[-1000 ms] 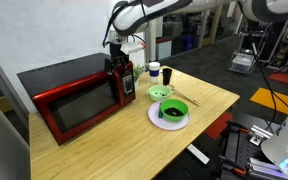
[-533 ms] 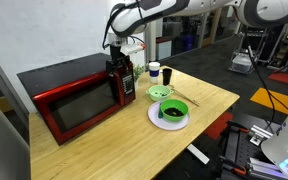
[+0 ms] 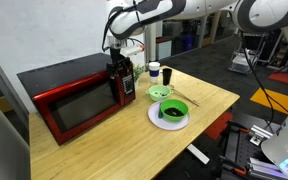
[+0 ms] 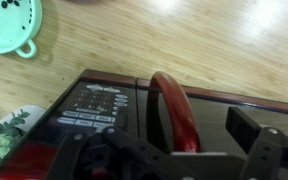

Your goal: Open the microwave

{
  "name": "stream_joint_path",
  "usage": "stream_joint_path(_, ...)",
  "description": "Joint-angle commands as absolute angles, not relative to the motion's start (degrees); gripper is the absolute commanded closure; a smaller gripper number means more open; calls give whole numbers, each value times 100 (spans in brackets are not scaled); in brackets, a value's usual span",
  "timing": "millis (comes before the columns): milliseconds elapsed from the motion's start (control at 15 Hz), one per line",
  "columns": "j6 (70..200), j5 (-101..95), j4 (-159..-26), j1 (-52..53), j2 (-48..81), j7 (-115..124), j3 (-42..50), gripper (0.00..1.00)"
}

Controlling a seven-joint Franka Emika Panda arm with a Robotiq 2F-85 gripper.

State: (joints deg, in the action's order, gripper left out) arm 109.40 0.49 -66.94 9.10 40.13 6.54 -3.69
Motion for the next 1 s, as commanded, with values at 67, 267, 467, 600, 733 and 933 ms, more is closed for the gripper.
stream_joint_path(67,10672,-5,-6319,949,4254,687,-325,34)
stream_joint_path(267,10701,-28,-6315,962,4281,662,-322,55)
stream_joint_path(467,10786,-73,-6369,987,4264,629,-314,77)
stream_joint_path(600,10791,-96,-6374,1018,4263,626,-312,90)
stream_joint_path(733,10792,-175,-6401,1064,4258,614,-299,94)
stream_joint_path(933,10666,-186,-6571,1061,4160,568,-319,93)
